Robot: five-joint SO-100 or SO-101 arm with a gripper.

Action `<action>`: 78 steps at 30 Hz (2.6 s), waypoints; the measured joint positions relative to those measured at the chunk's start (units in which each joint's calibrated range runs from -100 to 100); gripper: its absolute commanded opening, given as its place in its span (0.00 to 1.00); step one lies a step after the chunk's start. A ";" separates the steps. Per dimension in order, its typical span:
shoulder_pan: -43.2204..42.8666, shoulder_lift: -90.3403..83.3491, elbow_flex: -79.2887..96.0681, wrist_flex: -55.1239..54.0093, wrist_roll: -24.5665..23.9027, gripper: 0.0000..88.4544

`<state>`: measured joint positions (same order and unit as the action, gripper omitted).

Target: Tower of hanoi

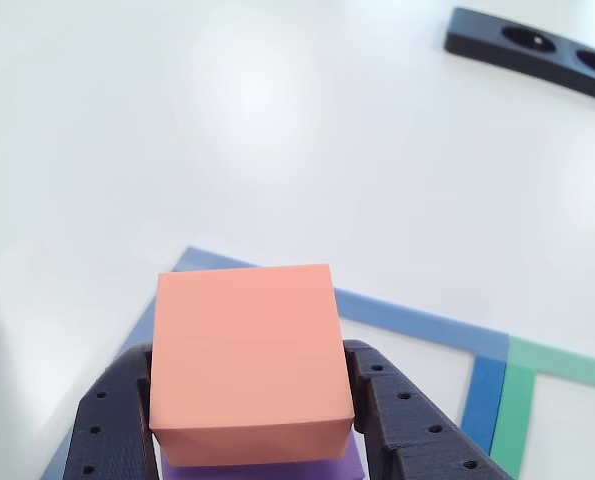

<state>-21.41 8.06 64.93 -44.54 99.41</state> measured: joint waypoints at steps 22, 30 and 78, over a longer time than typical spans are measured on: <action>-0.25 3.88 0.00 -3.53 0.00 0.30; -0.25 4.05 -0.70 -5.14 0.00 0.35; 33.48 -49.81 -75.72 141.73 -3.74 0.00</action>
<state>12.08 -41.75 -10.79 97.19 95.67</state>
